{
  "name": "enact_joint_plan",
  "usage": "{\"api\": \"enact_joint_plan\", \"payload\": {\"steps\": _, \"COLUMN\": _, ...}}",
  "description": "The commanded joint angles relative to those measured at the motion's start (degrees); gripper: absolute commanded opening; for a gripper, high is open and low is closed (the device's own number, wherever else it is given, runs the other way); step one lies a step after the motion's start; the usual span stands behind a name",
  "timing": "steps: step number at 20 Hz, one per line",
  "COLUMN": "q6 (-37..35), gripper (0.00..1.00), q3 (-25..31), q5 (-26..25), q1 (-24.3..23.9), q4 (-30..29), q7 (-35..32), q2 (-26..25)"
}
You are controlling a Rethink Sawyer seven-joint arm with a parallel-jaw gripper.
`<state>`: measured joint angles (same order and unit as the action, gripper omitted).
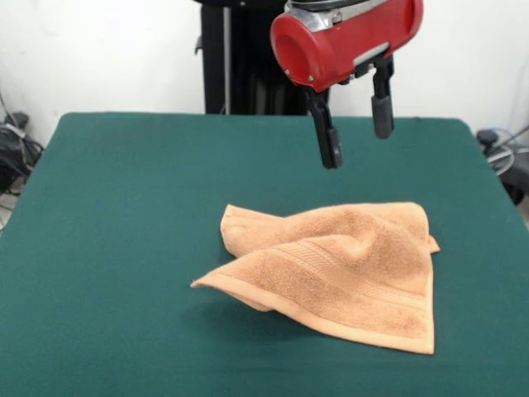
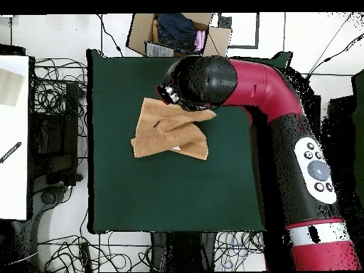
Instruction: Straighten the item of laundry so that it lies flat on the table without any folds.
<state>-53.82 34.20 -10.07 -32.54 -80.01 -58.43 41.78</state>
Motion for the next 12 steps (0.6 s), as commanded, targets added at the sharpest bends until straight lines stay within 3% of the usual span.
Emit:
{"api": "enact_joint_plan", "payload": {"steps": 1, "q6": -1.7, "gripper": 1.00, "q3": -7.3, "q5": -1.9, "q1": 4.4, "q4": 0.8, "q7": -15.7, "q2": 1.6}}
{"api": "enact_joint_plan", "payload": {"steps": 4, "q6": -0.7, "gripper": 1.00, "q3": -8.3, "q5": -1.9, "q1": 6.0, "q4": -0.2, "q7": -16.5, "q2": 1.1}}
{"api": "enact_joint_plan", "payload": {"steps": 12, "q6": 5.0, "gripper": 1.00, "q3": -10.8, "q5": -1.1, "q1": 6.9, "q4": 0.8, "q7": -15.2, "q2": -8.3}}
